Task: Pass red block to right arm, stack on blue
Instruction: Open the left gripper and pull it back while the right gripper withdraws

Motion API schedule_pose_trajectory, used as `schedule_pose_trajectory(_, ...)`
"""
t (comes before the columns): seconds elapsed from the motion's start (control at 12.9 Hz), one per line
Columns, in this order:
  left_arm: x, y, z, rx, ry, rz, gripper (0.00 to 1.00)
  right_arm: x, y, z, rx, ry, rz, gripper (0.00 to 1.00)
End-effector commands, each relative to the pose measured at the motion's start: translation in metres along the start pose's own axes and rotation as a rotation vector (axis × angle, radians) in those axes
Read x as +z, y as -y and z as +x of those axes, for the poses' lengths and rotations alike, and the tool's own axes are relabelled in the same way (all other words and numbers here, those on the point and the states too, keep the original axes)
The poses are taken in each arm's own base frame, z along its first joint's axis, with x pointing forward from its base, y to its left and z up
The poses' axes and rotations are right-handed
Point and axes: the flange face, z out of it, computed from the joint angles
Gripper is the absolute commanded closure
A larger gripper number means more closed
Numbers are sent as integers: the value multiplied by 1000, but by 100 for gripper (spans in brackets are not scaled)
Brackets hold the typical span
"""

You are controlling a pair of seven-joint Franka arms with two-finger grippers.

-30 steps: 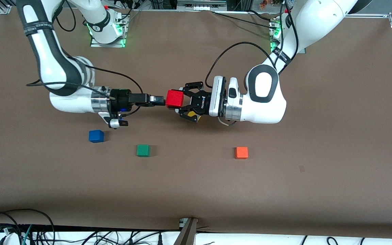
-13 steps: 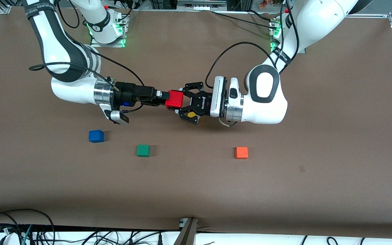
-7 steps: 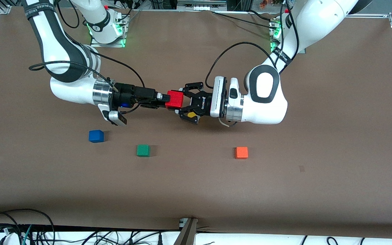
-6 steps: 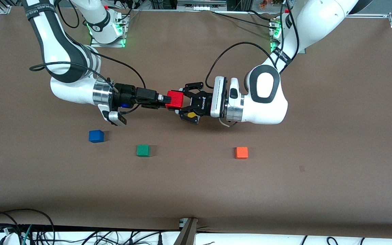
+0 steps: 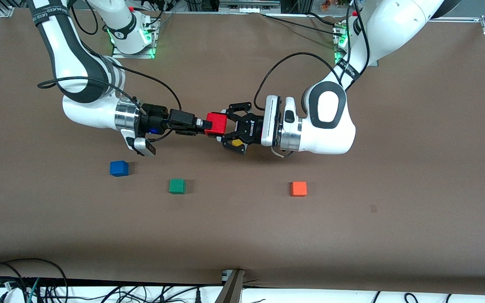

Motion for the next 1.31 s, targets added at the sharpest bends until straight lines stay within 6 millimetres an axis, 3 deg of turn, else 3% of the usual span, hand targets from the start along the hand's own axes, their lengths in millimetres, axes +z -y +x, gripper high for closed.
schedule_pose_trajectory(0.0, 5, -5, -1, 0, -59, -7, 0, 1, 3, -6, -17, 2, 20, 100)
schedule_pose_trajectory(0.31, 13, -14, 9, -43, -109, -10, 0, -3, 4, -3, -16, -1, 23, 100)
schedule_pose_trajectory(0.54, 7, -14, 21, -99, -111, -4, 0, -18, 7, 7, -25, -7, 18, 100)
schedule_pose_trajectory(0.7, -11, -8, 39, -141, -104, 15, 0, -32, 5, 13, -40, 9, 0, 100)
schedule_pose_trajectory(0.93, -32, 0, 49, -190, -99, 43, 0, -63, 1, 22, -56, 60, -15, 100)
schedule_pose_trajectory(1.24, -91, 22, 59, -299, 44, 89, 0, -119, -15, 34, -78, 129, -113, 100)
